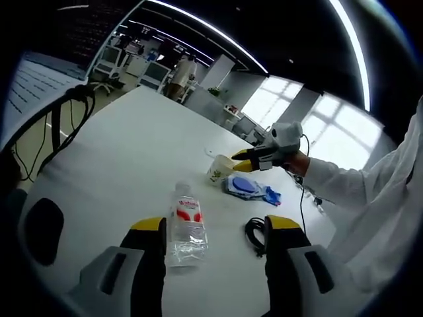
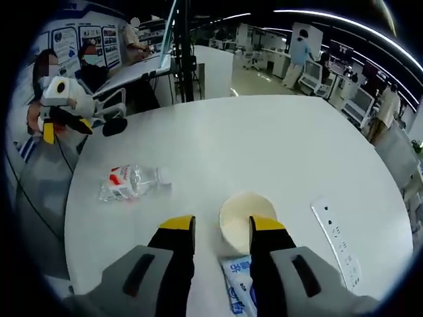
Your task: Arrange the tabletop items into an orderly group along one side of the table until the central work area is clear of visible clutter.
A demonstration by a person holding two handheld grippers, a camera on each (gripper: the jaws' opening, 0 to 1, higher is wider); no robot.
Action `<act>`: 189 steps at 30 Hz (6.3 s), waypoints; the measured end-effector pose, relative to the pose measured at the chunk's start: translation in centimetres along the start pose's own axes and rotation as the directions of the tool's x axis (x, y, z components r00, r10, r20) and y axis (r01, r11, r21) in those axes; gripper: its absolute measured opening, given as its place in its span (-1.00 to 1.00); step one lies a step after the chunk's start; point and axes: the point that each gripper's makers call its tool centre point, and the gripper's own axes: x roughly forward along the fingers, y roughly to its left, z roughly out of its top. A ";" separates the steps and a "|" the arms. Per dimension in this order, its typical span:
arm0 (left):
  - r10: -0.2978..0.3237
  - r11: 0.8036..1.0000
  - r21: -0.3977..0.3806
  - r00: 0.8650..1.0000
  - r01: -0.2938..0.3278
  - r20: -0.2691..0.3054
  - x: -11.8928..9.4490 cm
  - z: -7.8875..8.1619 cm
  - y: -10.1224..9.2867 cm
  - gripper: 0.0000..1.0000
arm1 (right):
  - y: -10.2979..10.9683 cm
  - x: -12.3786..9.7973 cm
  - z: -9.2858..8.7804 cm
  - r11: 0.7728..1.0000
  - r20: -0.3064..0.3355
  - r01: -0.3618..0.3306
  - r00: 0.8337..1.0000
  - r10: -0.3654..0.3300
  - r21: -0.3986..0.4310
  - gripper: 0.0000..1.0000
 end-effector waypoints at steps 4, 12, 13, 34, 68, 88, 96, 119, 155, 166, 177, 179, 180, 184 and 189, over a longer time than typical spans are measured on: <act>-0.003 1.000 0.007 1.000 0.003 -0.003 -0.1 0.0 -0.2 0.21 | 0.2 -0.4 0.0 1.000 0.008 0.008 1.000 -0.008 0.009 -0.30; -0.007 1.000 0.019 1.000 0.007 0.002 -0.5 0.4 -0.8 0.21 | 1.2 -1.4 0.7 0.991 0.093 -0.007 0.996 -0.005 0.134 -0.24; -0.007 1.000 0.021 1.000 0.007 0.002 -0.6 0.5 -0.8 0.21 | 1.4 -1.7 0.9 0.988 0.109 -0.011 0.994 -0.006 0.157 -0.24; -0.021 0.997 0.068 1.000 0.023 -0.018 -1.4 1.3 -1.7 0.22 | 5.2 -4.0 3.4 0.871 0.374 -0.174 0.927 -0.012 0.460 -0.17; -0.005 0.998 0.067 0.997 0.010 -0.077 -0.9 0.6 1.2 0.22 | 10.2 3.8 3.7 0.552 0.473 -0.417 0.880 0.046 0.722 -0.21; -0.002 1.000 -0.002 0.997 0.002 -0.080 0.3 -0.9 3.5 0.21 | 9.5 9.4 2.3 0.325 0.434 -0.413 0.901 0.009 0.851 -0.24; -0.001 1.000 -0.024 0.997 0.000 -0.075 0.7 -1.3 4.0 0.21 | 9.6 10.5 2.6 0.243 0.467 -0.457 0.884 0.019 0.855 -0.31; 0.004 0.998 -0.063 0.997 -0.010 -0.083 1.1 -2.7 5.1 0.20 | 9.6 12.5 2.8 0.163 0.491 -0.484 0.871 -0.003 0.860 -0.54; -0.070 0.996 0.049 0.986 0.078 -0.149 2.6 -3.1 2.8 0.20 | 12.9 6.7 7.9 0.609 0.545 -0.469 0.836 0.071 0.640 -0.60; -0.147 0.972 0.141 0.955 0.188 -0.256 4.7 -5.3 1.5 0.19 | 16.0 4.0 9.2 0.773 0.536 -0.413 0.837 0.113 0.482 -0.60; -0.208 0.912 0.269 0.914 0.310 -0.350 5.8 -7.5 0.7 -0.14 | 18.6 2.4 9.2 0.864 0.496 -0.330 0.861 0.111 0.380 -0.61; -0.250 0.904 0.248 0.901 0.349 -0.355 5.6 -7.7 -0.2 -0.15 | 18.7 2.2 9.2 0.870 0.495 -0.317 0.863 0.100 0.377 -0.61; -0.243 0.897 0.272 0.902 0.349 -0.357 5.8 -7.8 -0.2 -0.15 | 18.7 2.1 9.1 0.873 0.493 -0.310 0.865 0.096 0.375 -0.61; -0.244 0.898 0.269 0.902 0.349 -0.356 5.9 -7.8 -0.6 -0.16 | 18.8 1.7 9.1 0.888 0.480 -0.293 0.872 0.096 0.354 -0.62; -0.231 0.890 0.299 0.905 0.345 -0.357 6.6 -7.2 -0.8 -0.18 | 18.7 1.1 9.3 0.913 0.464 -0.260 0.881 0.091 0.314 -0.62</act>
